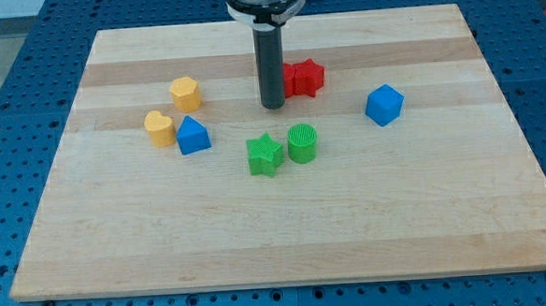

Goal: Push the green star towards the the center right

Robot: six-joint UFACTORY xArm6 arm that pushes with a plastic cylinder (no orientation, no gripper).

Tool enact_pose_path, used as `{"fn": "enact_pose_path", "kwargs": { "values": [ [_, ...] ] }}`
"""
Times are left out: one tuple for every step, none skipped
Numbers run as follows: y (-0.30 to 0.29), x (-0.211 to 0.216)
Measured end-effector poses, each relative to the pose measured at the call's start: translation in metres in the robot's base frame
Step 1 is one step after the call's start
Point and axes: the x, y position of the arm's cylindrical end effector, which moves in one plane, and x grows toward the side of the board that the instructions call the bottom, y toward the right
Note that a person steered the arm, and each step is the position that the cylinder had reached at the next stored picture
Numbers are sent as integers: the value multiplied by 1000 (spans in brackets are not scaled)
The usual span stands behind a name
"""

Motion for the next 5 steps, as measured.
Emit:
{"fn": "enact_pose_path", "kwargs": {
  "values": [
    [0, -7],
    [1, -5],
    [-2, 22],
    [-28, 32],
    [-69, 32]
  ]
}}
